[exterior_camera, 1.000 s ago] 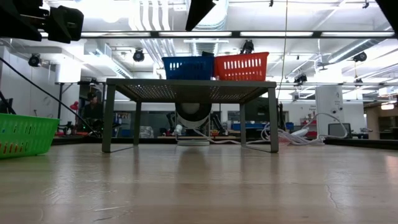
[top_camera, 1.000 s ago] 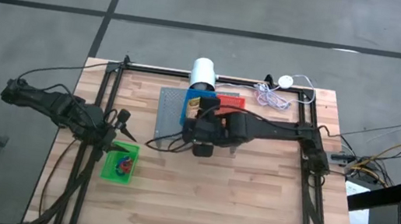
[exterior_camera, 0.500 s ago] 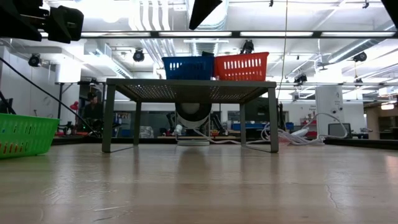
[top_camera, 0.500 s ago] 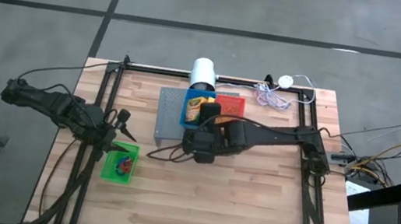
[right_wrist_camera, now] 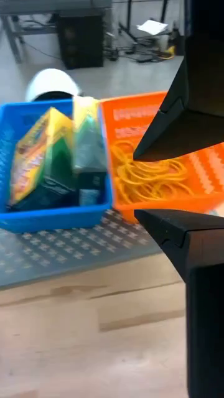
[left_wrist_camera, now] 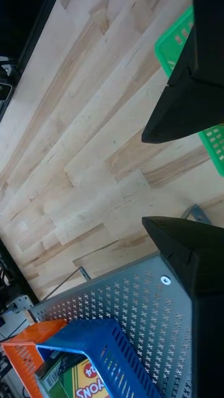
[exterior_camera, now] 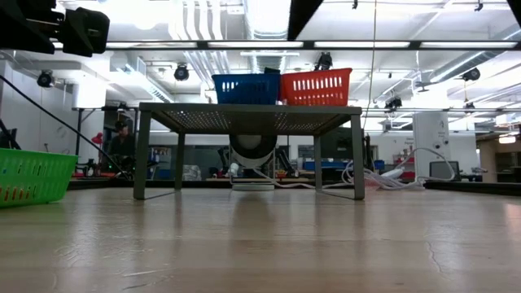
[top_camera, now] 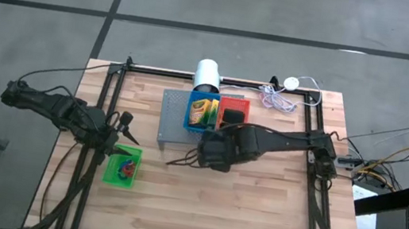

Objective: Pick & Place Office Desk Supplies
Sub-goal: Adjust the orange bin on the shelf

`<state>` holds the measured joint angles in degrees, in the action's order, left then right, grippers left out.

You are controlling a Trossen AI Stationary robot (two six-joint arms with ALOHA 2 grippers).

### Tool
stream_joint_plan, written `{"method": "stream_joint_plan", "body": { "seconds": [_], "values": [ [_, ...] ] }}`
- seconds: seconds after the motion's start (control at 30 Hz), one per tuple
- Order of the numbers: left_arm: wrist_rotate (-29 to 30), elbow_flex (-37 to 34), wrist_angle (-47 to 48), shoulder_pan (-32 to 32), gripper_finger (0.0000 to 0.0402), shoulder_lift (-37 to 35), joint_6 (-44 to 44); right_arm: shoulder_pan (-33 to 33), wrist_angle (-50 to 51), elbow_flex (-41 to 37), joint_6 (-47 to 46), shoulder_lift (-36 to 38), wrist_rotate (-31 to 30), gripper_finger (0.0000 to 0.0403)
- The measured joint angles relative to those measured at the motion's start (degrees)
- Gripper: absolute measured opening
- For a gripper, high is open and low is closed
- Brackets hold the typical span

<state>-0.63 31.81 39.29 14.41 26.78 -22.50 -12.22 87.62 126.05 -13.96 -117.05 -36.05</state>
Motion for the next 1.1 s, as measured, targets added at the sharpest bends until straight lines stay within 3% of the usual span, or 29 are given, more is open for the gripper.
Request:
{"method": "stream_joint_plan", "body": {
  "seconds": [0.27,0.43,0.67,1.1],
  "values": [
    [0.0,0.0,0.0,0.0,0.0209,0.0,0.0,-0.6,2.1,-2.3,-3.3,0.4,-0.1,0.0132],
    [0.0,0.0,0.0,0.0,0.0209,0.0,0.0,-0.9,-6.8,-7.5,-1.8,3.2,0.0,0.0132],
    [0.0,0.0,0.0,0.0,0.0209,0.0,0.0,-0.7,-19.5,-21.4,1.9,12.6,1.5,0.0132],
    [0.0,0.0,0.0,0.0,0.0209,0.0,0.0,0.5,-31.9,-44.6,7.5,27.0,1.7,0.0132]
  ]
}}
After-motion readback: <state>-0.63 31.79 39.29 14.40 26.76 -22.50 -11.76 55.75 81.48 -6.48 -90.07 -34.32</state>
